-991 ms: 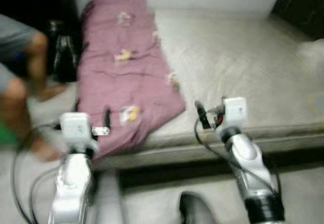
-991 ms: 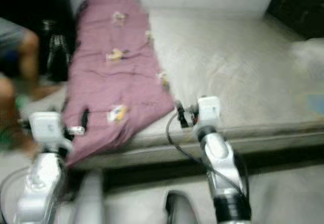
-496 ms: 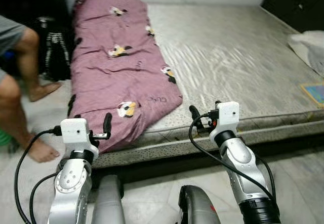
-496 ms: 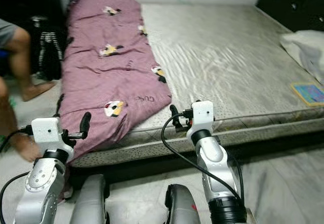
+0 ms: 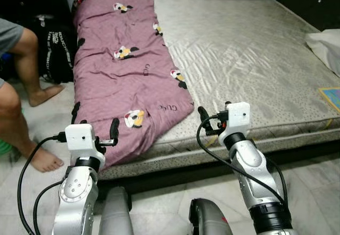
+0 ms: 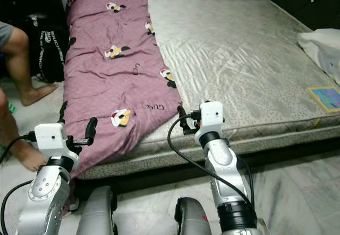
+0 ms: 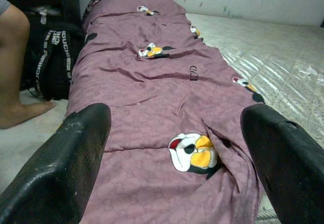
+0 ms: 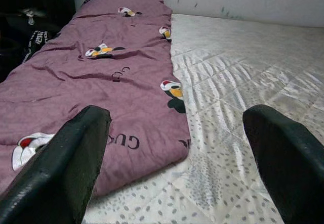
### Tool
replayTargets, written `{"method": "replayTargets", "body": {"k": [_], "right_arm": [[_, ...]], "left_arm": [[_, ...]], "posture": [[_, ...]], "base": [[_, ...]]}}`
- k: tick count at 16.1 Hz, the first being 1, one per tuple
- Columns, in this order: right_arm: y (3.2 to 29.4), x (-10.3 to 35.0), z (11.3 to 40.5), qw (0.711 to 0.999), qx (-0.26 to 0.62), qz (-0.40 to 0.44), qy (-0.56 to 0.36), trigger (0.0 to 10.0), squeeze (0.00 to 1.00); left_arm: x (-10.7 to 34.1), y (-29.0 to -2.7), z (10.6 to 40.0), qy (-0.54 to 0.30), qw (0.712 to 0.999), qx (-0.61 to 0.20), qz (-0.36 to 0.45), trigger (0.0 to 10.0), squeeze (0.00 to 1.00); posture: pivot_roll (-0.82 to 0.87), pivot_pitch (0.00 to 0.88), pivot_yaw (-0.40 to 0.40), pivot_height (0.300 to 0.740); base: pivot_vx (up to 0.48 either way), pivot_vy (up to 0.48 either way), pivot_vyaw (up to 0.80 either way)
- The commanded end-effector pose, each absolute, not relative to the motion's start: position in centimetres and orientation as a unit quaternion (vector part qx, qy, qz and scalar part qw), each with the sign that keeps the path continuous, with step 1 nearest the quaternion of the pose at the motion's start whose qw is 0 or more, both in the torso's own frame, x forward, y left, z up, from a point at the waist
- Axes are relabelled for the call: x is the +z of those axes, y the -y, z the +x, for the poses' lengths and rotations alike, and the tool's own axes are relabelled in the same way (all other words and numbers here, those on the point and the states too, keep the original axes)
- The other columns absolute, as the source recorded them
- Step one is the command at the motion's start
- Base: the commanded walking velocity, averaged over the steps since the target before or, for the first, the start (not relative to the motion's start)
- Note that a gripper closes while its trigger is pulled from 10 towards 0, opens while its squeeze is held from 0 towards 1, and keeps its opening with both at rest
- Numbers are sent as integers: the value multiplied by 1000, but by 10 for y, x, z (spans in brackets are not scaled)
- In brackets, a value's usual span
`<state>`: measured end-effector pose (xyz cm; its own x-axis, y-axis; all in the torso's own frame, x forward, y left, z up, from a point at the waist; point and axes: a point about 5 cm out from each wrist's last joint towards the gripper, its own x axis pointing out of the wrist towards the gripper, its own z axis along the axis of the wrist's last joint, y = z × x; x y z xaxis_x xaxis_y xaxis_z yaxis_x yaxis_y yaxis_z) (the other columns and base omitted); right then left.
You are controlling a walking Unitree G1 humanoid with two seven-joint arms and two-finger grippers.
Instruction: Clean up the room
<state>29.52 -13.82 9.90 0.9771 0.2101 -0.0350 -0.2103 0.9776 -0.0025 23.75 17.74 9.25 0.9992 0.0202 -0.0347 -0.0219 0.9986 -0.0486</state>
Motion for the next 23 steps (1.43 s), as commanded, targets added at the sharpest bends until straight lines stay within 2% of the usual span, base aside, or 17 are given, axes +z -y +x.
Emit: {"method": "replayTargets", "body": {"k": [1,7,14,16,20,23], "right_arm": [[142,100,296,995,102,-7,-15,10000,0],[143,99,296,995,99,-9,-16,10000,0],[145,95,295,995,100,-16,-25,10000,0],[146,95,295,994,101,-17,-25,10000,0],[146,95,295,994,101,-15,-23,10000,0],[147,95,294,994,102,-13,-24,10000,0]], "left_arm": [[96,-175,240,-13,1000,0,-26,10000,0],[96,-175,239,-15,1000,-1,-24,10000,0],[94,-182,241,-26,999,35,-19,10000,0],[94,-186,243,-26,998,51,-23,10000,0],[88,-199,244,-48,993,107,-26,10000,0],[88,-200,246,-53,992,109,-41,10000,0]], "posture": [[-25,32,-67,621],[-27,37,-66,621],[-20,33,-74,621],[-20,34,-76,606],[-20,31,-76,546],[-19,29,-77,541]], "base": [[330,0,0],[336,0,0],[0,0,0],[0,0,0],[0,0,0],[0,0,0]]}}
